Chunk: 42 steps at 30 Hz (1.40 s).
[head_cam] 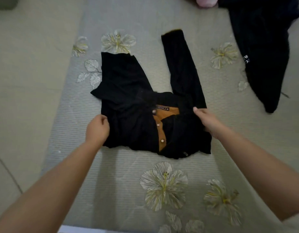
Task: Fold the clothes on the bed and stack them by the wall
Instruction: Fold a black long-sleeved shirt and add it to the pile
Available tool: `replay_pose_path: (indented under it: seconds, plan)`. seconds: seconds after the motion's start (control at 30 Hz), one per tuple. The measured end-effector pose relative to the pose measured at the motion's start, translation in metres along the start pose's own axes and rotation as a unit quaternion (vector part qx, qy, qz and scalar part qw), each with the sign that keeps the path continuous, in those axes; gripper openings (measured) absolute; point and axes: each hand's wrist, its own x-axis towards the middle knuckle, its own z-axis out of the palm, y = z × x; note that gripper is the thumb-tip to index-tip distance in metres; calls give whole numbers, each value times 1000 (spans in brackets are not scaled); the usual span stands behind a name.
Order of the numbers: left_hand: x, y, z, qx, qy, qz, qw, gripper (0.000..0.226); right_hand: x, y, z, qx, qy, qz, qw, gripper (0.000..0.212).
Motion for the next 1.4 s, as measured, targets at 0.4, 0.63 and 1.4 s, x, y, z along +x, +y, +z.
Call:
replay_pose_path:
  seconds: [0.4,0.63,1.4]
  plan:
    - [-2,38,48,135,29,74,988,56,-16,3,-5,-7,12,-83,996,3]
    - [-21,57,29,-18,88,180,980,28,-58,-27,-45,-92,-24,-85,992,14]
    - [-273,162,-334,-340,321,430,772,16,-443,-192,-110,-97,360,-599,709,26]
